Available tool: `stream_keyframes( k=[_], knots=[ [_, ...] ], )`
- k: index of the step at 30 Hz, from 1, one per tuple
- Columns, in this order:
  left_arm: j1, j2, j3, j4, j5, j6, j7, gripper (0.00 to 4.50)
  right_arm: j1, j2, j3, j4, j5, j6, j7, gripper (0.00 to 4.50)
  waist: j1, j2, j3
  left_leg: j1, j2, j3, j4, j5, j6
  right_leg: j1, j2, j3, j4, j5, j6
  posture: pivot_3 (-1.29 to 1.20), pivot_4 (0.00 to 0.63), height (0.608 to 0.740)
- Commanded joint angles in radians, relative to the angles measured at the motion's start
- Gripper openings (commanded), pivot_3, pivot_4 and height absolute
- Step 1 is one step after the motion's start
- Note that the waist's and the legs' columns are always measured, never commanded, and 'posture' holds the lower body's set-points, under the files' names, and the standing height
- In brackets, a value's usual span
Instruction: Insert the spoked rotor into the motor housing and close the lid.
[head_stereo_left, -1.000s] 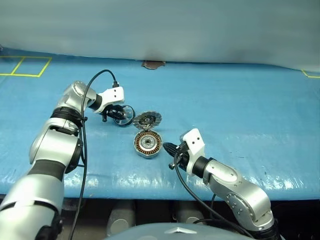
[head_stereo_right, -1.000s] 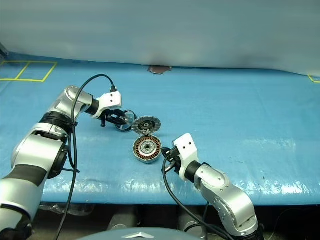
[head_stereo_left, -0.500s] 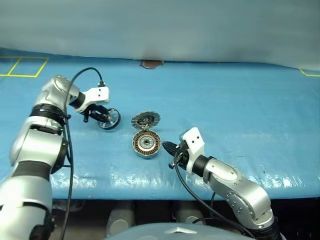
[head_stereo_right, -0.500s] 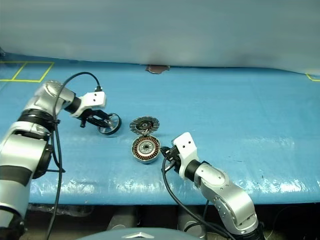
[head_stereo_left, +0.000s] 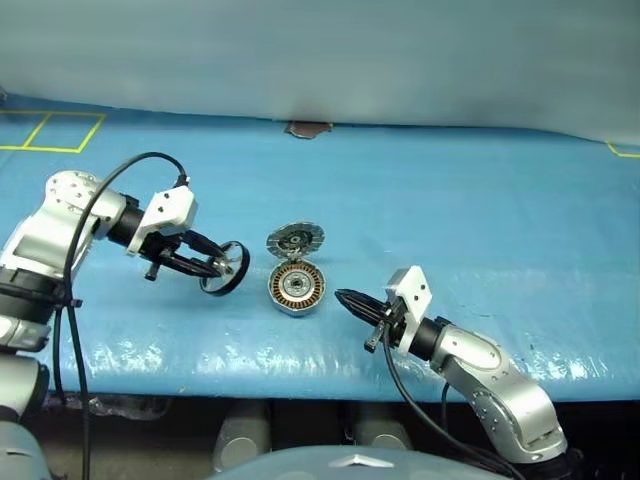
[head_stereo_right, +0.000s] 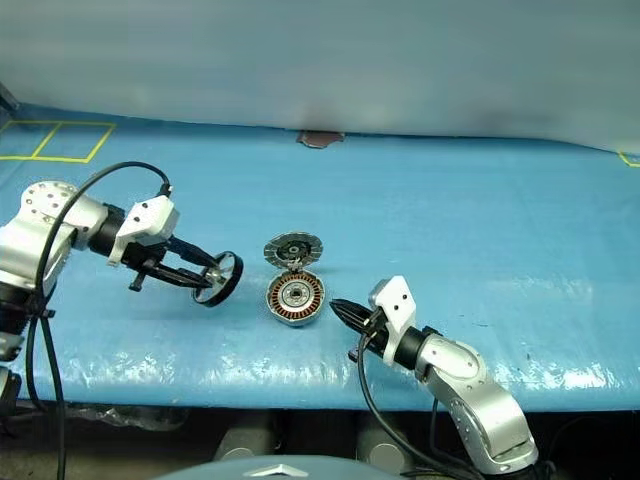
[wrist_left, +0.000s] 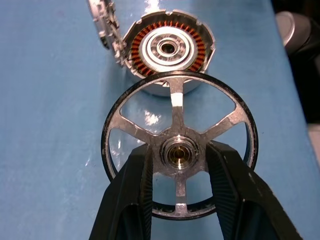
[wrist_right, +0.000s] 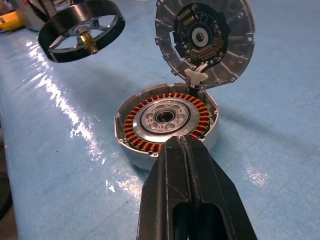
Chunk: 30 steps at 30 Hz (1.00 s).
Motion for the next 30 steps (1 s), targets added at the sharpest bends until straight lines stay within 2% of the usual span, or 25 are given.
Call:
stream_keyframes(
  k=[1, 6, 12, 21, 30],
  knots=[
    [0.055, -0.03, 0.077, -0.157, -0.078, 0.101, 0.084, 1.32, -0.003, 0.029, -0.005, 0.081, -0.051, -0.169, 0.026, 0.0, 0.0, 0.0, 0.0, 0.001, 0.0, 0.0, 0.0, 0.0, 0.0, 0.0, 0.0, 0.0, 0.0, 0.0, 0.0, 0.0, 0.15, 0.74],
    [0.102, -0.102, 0.071, -0.277, -0.065, 0.183, 0.229, 1.32, -0.005, 0.038, 0.024, 0.192, -0.113, -0.285, 0.062, 0.0, 0.005, 0.0, 0.0, 0.001, 0.0, 0.0, 0.0, 0.0, 0.0, 0.0, 0.001, 0.0, 0.0, 0.0, -0.001, 0.0, 0.15, 0.74],
    [0.119, -0.179, 0.032, -0.331, -0.019, 0.183, 0.337, 1.32, 0.002, 0.05, 0.033, 0.25, -0.129, -0.327, 0.079, 0.0, 0.005, 0.0, 0.0, 0.001, 0.0, 0.001, 0.0, 0.0, 0.0, 0.0, 0.001, 0.001, 0.0, 0.0, 0.0, 0.0, 0.15, 0.74],
    [0.019, -0.218, -0.08, -0.234, 0.088, 0.155, 0.32, 1.32, 0.006, 0.074, 0.032, 0.274, -0.15, -0.36, 0.07, 0.0, 0.007, 0.0, 0.0, 0.001, -0.001, 0.001, 0.0, 0.0, 0.0, 0.0, 0.001, 0.001, 0.0, 0.0, 0.0, 0.0, 0.15, 0.74],
    [-0.023, -0.231, -0.133, -0.161, 0.158, 0.124, 0.279, 1.32, 0.02, 0.081, 0.033, 0.271, -0.148, -0.376, 0.076, 0.0, 0.005, 0.0, 0.0, 0.001, -0.001, 0.001, -0.001, 0.0, 0.0, 0.0, 0.001, 0.002, 0.0, 0.0, 0.0, 0.0, 0.15, 0.74]
  ],
)
